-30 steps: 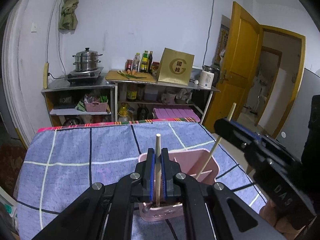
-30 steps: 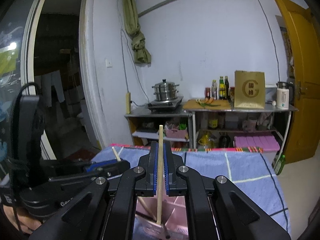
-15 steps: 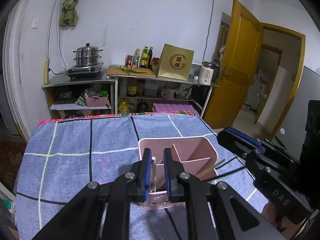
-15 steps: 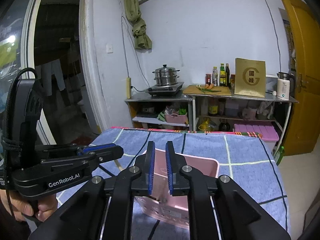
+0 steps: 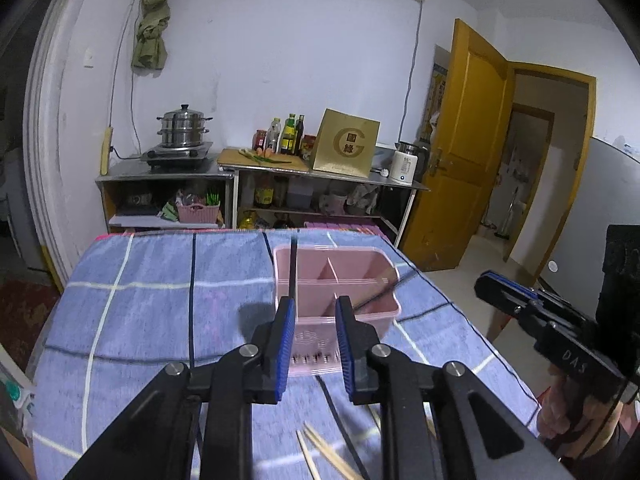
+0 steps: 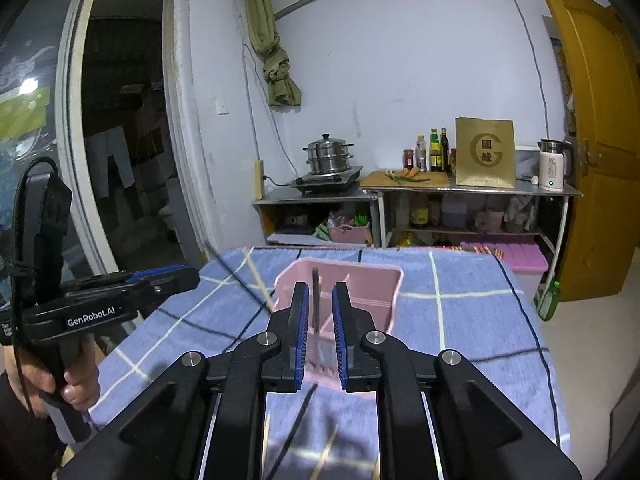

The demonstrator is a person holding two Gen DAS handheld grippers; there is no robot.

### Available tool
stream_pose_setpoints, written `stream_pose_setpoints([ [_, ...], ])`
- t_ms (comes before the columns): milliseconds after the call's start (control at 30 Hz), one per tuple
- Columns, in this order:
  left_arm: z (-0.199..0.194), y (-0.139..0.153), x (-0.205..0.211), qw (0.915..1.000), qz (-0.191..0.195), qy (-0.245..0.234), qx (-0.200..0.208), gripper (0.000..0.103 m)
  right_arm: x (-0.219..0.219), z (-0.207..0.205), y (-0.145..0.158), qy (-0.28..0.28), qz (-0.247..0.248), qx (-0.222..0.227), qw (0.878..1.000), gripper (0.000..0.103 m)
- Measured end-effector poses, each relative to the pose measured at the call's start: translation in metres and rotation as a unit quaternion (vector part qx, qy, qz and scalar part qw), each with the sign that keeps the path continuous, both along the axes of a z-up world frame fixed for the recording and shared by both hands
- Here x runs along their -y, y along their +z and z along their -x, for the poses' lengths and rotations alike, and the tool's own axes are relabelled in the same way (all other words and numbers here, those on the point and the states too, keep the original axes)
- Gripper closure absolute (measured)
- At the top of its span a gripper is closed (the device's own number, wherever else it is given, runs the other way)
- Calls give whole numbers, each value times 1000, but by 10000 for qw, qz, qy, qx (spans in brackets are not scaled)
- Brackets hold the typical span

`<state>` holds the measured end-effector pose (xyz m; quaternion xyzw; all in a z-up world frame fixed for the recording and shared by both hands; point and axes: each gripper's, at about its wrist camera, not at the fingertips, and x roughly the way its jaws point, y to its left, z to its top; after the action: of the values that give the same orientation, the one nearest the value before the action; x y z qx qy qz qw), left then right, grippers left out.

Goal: Organize utensils
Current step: 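Withdraw both open tools back over the remaining wooden chopsticks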

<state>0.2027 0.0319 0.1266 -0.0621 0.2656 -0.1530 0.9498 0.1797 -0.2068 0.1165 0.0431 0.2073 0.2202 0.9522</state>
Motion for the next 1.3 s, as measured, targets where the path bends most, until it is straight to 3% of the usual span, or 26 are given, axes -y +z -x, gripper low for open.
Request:
stream_pose_setpoints([
  [267,45,-40,-2,9996,10,-24,-290,83,21,37,-30,32,-27,-265,9996,91],
  [533,67,-87,5,9971,3,-114,-757,83,31,52,-63,-25,257,-597,9979,91],
  [767,60,-117,5,9935,-45,-21,-1141,83,39,41,-93,-200,510,-1106,9924,91],
  [1067,38,-154,15,9854,-219,-4,-1688,83,40,11,-147,-225,865,-2069,9743,91],
  [1300,27,-173,16,9801,-182,33,-1974,83,40,9,-156,-187,1010,-2217,9697,91],
])
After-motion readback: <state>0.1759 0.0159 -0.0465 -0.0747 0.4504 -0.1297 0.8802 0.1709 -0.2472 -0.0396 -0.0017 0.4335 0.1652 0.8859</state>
